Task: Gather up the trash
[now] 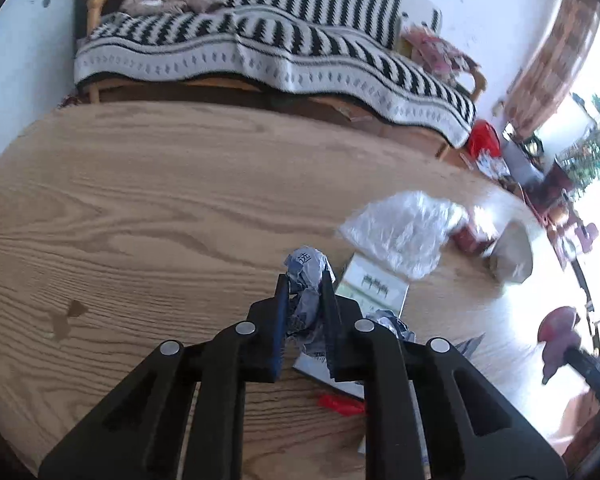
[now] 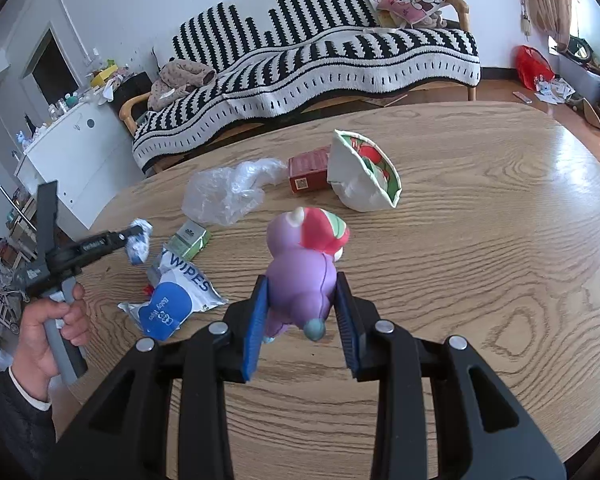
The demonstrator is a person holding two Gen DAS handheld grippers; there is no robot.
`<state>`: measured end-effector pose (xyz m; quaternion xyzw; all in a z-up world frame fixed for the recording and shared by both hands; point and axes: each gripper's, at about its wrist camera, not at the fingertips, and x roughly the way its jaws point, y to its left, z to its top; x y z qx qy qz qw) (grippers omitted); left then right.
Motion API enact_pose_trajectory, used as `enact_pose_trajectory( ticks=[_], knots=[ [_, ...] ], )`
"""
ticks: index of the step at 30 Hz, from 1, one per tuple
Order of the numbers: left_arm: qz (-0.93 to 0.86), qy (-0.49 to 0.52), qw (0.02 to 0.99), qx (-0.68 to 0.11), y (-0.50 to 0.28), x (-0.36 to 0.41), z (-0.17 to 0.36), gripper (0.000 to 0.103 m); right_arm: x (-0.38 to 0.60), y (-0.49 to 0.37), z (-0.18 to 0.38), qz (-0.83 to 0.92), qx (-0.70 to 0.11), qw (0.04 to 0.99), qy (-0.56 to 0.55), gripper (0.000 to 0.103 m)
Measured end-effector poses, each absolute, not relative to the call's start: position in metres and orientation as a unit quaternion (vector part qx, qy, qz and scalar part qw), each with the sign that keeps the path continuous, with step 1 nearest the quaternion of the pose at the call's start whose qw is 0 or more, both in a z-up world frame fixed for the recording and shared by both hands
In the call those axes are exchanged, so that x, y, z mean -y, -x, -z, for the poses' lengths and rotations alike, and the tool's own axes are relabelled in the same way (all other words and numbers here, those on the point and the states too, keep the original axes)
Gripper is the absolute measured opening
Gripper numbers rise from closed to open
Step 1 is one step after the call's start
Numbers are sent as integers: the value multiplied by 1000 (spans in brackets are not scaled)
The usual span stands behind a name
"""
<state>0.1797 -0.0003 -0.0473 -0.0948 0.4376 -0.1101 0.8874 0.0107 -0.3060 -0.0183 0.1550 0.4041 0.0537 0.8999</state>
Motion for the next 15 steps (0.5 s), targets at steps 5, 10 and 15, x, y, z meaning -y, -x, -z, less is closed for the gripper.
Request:
enact_pose_trajectory(
  ticks=[5,10,15],
  knots=[
    [111,108,903,-401,-164,9,10,15,331,15,9,-31,-389,906,-164,33],
    [188,83,904,-376,-129,77,-18,15,388,64,4,29,-370,911,-182,33],
    [280,50,886,-368,-83,171,-24,15,460,141,15,122,-369,900,-197,33]
  ],
)
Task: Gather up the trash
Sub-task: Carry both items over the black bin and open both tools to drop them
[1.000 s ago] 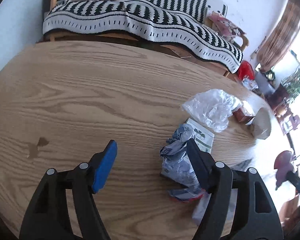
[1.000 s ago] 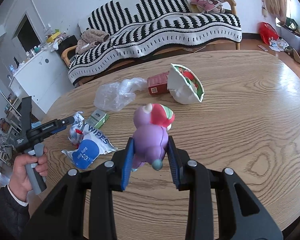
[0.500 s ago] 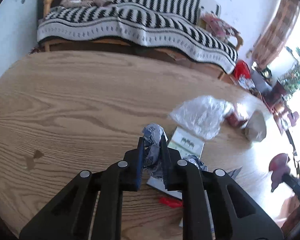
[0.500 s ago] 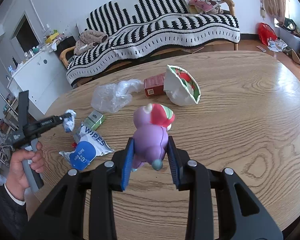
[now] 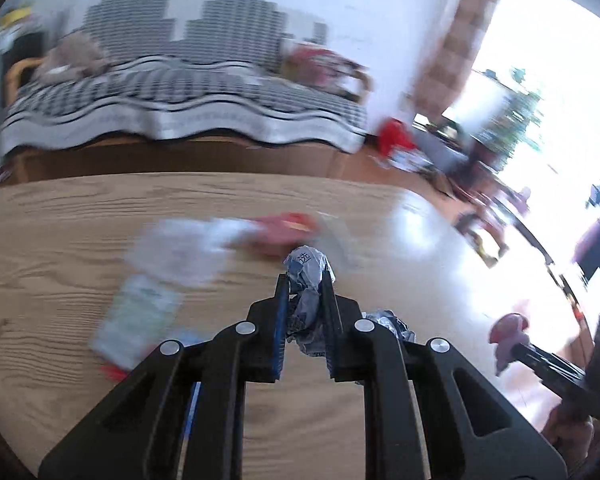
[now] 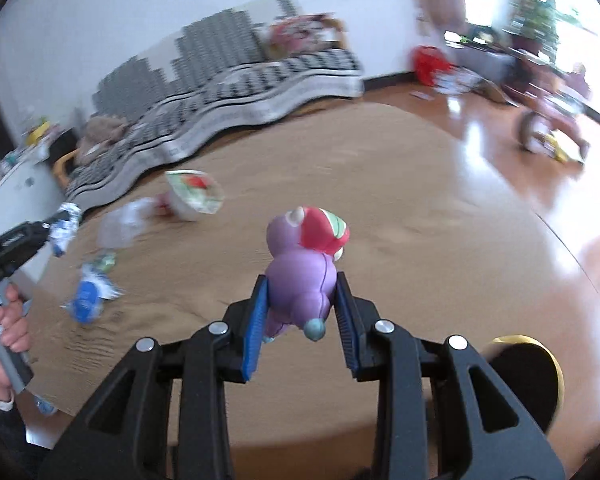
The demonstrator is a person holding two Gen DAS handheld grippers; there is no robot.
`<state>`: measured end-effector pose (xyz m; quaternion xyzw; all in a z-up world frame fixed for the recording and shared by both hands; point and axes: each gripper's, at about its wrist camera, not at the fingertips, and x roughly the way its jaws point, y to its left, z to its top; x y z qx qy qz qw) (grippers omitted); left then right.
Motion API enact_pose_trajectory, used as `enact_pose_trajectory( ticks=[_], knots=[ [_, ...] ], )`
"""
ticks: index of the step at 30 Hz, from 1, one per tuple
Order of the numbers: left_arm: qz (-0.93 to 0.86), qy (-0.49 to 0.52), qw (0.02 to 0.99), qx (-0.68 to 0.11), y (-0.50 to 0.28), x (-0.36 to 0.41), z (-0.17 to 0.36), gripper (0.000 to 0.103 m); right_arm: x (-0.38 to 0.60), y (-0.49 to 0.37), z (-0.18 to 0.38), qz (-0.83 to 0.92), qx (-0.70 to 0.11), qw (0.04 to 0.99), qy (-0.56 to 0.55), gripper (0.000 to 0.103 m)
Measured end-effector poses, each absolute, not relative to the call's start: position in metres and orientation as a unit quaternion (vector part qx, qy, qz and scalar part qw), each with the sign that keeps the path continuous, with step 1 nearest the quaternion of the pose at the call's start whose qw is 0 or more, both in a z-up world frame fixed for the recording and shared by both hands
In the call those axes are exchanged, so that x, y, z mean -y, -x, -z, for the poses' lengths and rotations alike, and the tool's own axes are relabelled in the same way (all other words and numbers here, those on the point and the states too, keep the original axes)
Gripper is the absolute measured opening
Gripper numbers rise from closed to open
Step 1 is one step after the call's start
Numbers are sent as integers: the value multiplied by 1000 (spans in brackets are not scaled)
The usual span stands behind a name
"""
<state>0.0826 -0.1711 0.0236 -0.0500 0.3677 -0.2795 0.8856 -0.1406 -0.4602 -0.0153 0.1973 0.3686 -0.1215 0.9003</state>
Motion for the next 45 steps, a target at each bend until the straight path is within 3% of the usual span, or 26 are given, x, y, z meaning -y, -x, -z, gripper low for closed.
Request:
enact_pose_trajectory(
  ticks=[8,14,24,33,34,35,37,45],
  knots=[
    [430,-11,821,-376,21,338,3,15,548,261,40,250,-375,858,-246,33],
    [514,-72,760,-392,104,445,56,15,588,313,65,322,-396,813,-281,33],
    [545,-139,705,-432,154,521,142,15,613,324,97,325,-435,783,-303,33],
    [556,-150,685,-447,161,546,167,17,623,330,100,326,-440,778,-309,34],
    [556,-151,684,-448,160,549,168,25,624,330,101,327,-439,777,-311,34],
    [556,-150,683,-449,157,551,168,43,625,331,102,329,-439,776,-312,35],
    [556,-142,687,-446,156,549,168,62,625,333,101,331,-438,775,-313,35],
    [556,-131,694,-438,150,541,149,64,625,329,103,329,-443,774,-313,37]
  ],
)
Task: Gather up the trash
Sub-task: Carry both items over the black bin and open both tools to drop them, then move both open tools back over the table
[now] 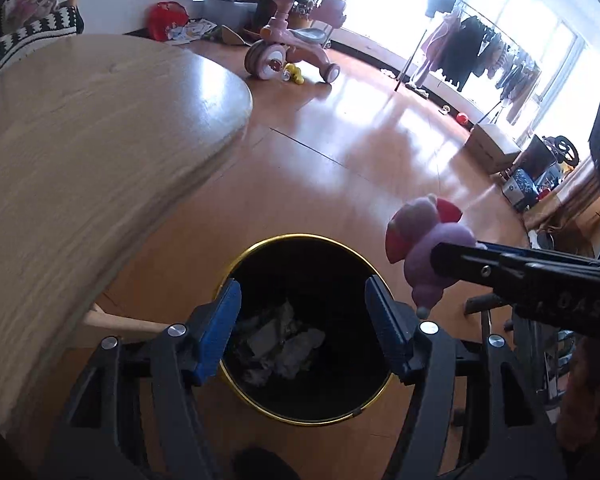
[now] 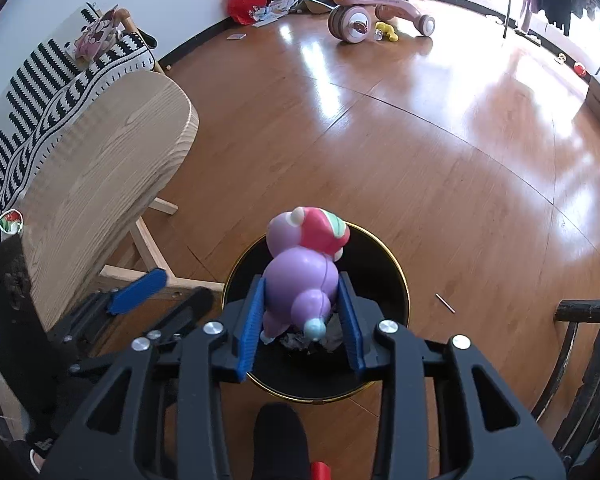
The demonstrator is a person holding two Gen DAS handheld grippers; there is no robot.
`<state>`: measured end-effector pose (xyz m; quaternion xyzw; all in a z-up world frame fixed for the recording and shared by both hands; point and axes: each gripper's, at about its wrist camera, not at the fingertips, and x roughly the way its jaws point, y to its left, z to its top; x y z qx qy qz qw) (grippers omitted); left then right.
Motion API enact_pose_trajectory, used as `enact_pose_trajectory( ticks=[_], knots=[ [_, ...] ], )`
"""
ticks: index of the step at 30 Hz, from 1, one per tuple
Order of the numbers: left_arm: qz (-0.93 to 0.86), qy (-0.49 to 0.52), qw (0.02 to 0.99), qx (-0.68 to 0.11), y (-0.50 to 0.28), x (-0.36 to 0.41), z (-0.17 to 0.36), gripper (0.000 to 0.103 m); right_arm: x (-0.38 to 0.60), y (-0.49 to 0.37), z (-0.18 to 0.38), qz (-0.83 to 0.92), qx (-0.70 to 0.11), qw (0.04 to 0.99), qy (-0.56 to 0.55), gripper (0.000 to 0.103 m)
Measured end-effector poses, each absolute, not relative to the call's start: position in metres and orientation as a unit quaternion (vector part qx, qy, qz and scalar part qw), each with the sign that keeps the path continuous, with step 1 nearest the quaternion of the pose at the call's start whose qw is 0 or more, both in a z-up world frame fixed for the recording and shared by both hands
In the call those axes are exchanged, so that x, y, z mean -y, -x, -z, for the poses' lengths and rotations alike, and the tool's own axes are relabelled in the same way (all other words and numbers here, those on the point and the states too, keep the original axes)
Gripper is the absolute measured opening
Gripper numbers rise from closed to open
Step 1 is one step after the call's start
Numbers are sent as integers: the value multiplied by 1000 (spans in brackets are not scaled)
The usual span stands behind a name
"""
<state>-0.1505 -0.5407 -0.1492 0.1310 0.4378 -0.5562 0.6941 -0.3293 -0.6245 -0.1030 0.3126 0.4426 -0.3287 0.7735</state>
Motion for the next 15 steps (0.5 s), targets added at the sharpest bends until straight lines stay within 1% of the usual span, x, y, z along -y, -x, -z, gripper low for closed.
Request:
enact_pose_trajectory(
  ticks=[1,2,4,6,7,8,12,15],
  knots=[
    [555,-130,697,-436,149,537,146,66,625,329,103,329,-443,773,-313,38],
    [552,-129,700,-435,147,533,142,71,624,329,102,329,-441,775,-312,39],
    [551,-126,704,-430,142,523,133,71,624,328,101,328,-438,777,-310,40],
    [548,-127,710,-424,138,511,123,73,622,325,99,328,-438,779,-306,50],
    [544,-128,715,-421,134,505,117,76,621,323,98,329,-436,781,-304,58],
    [541,-126,719,-417,131,498,110,77,618,322,95,329,-431,784,-301,60],
    [530,-109,740,-400,112,457,76,79,604,306,81,316,-415,801,-293,60],
    [502,-101,770,-381,90,414,45,84,585,282,68,291,-403,821,-280,62]
  ],
)
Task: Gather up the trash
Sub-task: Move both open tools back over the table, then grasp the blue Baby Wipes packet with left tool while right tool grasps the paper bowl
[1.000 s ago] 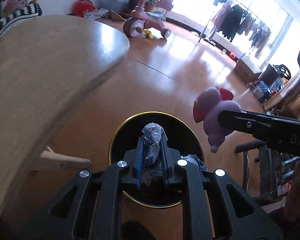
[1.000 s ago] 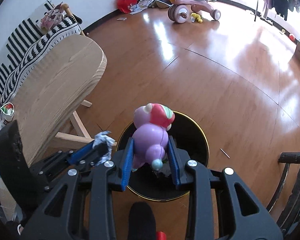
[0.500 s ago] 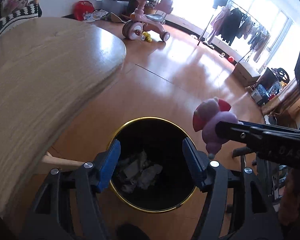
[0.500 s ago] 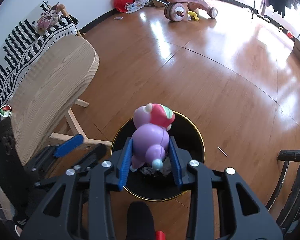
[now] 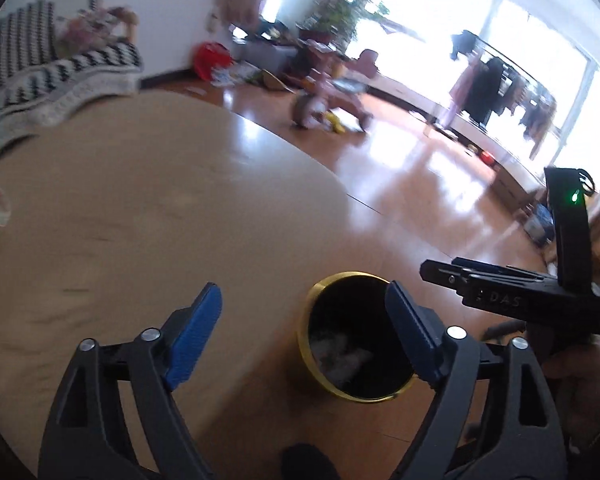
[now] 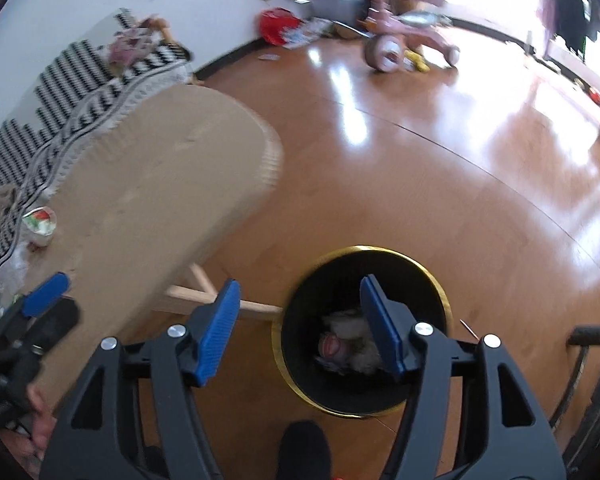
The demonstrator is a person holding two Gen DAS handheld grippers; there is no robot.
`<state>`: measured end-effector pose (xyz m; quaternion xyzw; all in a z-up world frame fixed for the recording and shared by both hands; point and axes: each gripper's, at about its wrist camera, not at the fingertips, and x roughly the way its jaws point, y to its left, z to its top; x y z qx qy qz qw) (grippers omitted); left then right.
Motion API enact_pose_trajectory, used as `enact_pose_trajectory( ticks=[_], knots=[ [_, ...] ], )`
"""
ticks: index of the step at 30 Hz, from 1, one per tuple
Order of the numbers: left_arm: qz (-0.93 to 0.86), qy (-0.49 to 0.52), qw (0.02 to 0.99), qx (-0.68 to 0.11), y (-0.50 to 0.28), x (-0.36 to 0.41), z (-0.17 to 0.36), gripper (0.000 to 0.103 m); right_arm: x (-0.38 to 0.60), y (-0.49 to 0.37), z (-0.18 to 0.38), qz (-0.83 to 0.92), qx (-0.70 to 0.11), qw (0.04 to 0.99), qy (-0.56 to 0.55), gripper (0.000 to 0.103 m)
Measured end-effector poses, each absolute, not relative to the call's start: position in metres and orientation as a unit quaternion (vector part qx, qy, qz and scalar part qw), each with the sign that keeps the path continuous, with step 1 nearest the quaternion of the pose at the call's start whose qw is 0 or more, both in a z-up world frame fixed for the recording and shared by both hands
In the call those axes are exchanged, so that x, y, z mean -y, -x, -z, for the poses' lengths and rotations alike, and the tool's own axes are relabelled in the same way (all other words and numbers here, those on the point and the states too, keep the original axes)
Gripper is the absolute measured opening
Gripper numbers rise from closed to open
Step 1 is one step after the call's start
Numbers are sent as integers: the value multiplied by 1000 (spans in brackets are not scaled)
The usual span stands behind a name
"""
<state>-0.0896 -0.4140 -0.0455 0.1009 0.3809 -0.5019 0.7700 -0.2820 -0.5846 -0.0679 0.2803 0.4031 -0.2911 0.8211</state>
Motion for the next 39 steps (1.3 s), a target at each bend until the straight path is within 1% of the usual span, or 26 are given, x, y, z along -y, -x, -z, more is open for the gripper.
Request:
enact_pose_trajectory(
  ticks=[4,8,10,14,18,19,21,23,29,36,37,38,39],
  knots=[
    [445,-90,814,-364,47,343,18,86,542,234,52,230,-390,853,-260,63],
    [356,-80,859,-358,1,256,6,86,485,170,41,144,-397,870,-254,63],
    [302,-90,881,-352,-23,203,6,86,452,138,35,111,-398,879,-239,63],
    [233,-116,900,-350,-52,125,15,86,392,81,25,63,-403,892,-193,63],
    [228,-106,895,-368,-68,78,25,86,341,33,25,32,-407,900,-154,63],
    [240,-94,890,-375,-71,70,29,86,336,21,25,29,-407,901,-148,63],
    [247,-84,888,-378,-73,59,35,86,319,-7,25,22,-406,904,-128,68],
    [244,-91,888,-379,-79,57,42,86,305,-30,25,23,-401,910,-104,69],
    [248,-122,883,-379,-83,74,60,86,298,-96,39,40,-397,916,-34,69],
    [270,-171,867,-381,-85,106,81,86,312,-144,68,67,-414,907,-18,69],
    [269,-173,866,-384,-86,107,83,85,314,-147,71,67,-417,906,-16,69],
    [270,-172,864,-389,-88,108,85,79,315,-151,75,66,-420,905,-11,66],
    [267,-171,862,-395,-90,109,87,72,317,-154,78,63,-424,904,-10,61]
  ],
)
